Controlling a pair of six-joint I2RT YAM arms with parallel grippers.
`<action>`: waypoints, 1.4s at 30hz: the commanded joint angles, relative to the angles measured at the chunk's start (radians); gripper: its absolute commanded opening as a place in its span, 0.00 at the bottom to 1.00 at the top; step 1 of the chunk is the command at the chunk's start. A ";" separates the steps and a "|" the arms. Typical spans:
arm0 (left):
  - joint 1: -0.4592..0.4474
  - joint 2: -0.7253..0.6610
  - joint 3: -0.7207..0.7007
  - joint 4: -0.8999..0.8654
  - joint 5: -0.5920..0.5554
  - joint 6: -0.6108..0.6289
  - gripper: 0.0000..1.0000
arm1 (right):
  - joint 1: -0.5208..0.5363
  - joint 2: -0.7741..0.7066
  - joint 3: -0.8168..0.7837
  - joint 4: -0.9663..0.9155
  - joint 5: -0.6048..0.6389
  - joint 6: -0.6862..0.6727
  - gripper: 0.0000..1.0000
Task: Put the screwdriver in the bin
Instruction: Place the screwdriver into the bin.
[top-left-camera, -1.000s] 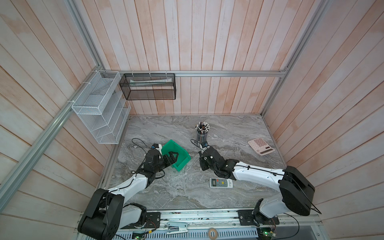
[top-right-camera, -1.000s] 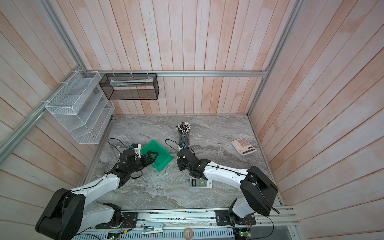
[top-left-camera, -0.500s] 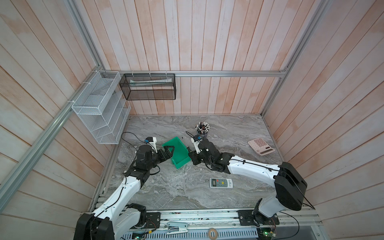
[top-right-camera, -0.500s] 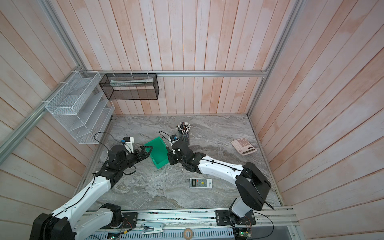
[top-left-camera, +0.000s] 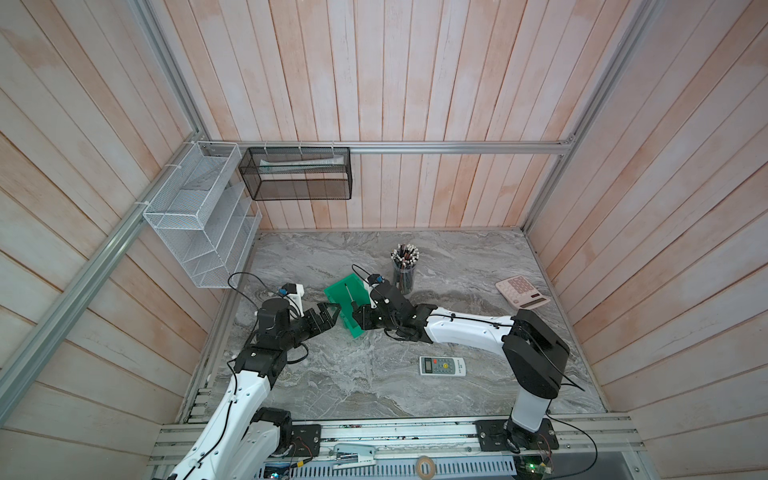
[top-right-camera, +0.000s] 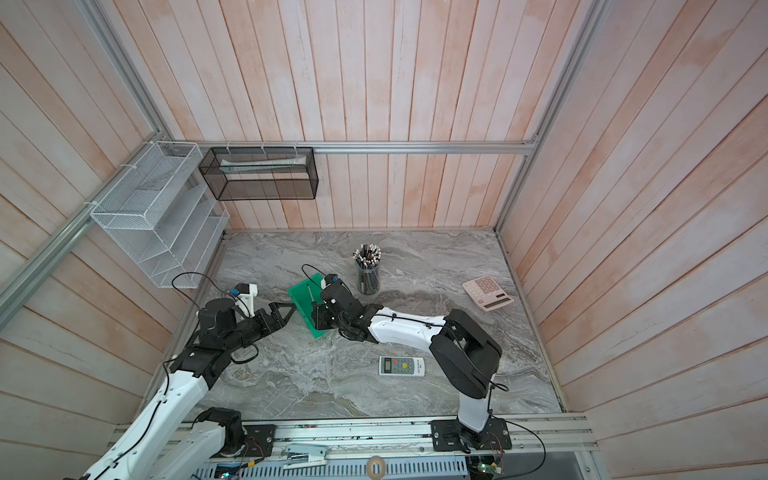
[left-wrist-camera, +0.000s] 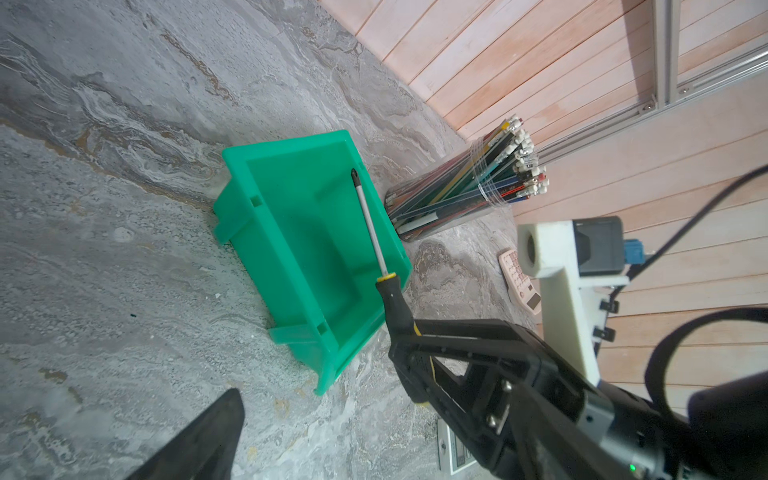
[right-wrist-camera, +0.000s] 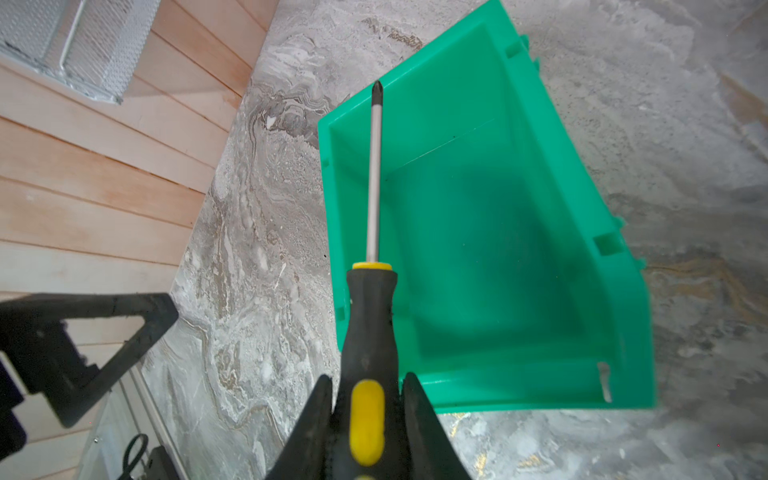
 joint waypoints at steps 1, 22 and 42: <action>0.007 -0.022 -0.023 -0.003 0.023 0.025 1.00 | -0.021 0.004 -0.027 0.093 -0.013 0.132 0.10; 0.065 -0.038 -0.090 0.080 0.100 -0.028 1.00 | -0.039 0.139 -0.038 0.258 -0.045 0.393 0.11; 0.065 -0.048 -0.091 0.094 0.088 -0.072 1.00 | -0.027 0.220 -0.002 0.339 0.034 0.516 0.26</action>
